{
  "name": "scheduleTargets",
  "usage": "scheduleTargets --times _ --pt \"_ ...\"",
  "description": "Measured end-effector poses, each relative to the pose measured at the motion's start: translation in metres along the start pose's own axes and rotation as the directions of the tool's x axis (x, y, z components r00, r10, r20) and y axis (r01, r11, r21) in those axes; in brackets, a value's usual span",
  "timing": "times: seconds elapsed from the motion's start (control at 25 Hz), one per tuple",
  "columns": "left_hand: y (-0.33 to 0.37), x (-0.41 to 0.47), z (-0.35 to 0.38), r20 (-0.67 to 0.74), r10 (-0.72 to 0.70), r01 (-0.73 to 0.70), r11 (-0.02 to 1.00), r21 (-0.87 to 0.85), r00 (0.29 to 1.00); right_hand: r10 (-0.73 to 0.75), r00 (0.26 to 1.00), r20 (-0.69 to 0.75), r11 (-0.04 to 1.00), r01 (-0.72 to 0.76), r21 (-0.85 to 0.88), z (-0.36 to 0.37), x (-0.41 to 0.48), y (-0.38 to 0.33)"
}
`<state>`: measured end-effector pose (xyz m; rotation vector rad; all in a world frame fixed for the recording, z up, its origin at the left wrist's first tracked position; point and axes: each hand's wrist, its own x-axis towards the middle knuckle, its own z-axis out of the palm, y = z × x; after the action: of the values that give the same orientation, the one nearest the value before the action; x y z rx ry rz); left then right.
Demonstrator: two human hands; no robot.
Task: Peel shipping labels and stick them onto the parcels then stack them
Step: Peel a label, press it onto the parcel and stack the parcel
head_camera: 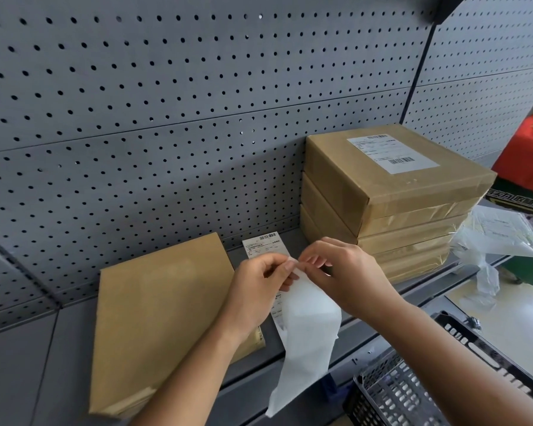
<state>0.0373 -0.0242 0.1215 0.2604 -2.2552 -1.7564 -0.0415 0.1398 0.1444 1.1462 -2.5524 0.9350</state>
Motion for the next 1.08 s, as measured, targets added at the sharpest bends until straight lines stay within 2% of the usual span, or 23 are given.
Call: scheduleTargets --times 0.24,0.6,0.84,0.92,1.08 --pt "-0.003 -0.003 -0.002 -0.026 0.037 -0.034 0.995 0.091 0.999 0.044 0.998 0.034 0.999 -0.043 -0.018 0.004 0.002 -0.004" --pt "-0.004 -0.007 -0.003 -0.024 0.025 -0.023 0.995 0.096 0.999 0.054 0.997 0.051 0.998 -0.052 -0.035 0.007 0.007 -0.01" --pt "-0.005 -0.006 -0.004 -0.022 0.012 -0.009 0.995 0.103 1.0 0.079 0.997 0.024 0.989 -0.075 -0.13 0.009 0.01 -0.014" --pt "-0.008 -0.005 -0.005 -0.016 -0.02 0.022 0.995 0.095 1.0 0.145 0.989 -0.001 0.985 -0.144 -0.097 0.008 0.014 -0.012" --pt "-0.009 -0.003 -0.005 0.03 -0.156 0.157 0.987 -0.033 0.987 0.328 0.945 0.006 0.937 -0.326 0.126 -0.001 0.022 -0.003"
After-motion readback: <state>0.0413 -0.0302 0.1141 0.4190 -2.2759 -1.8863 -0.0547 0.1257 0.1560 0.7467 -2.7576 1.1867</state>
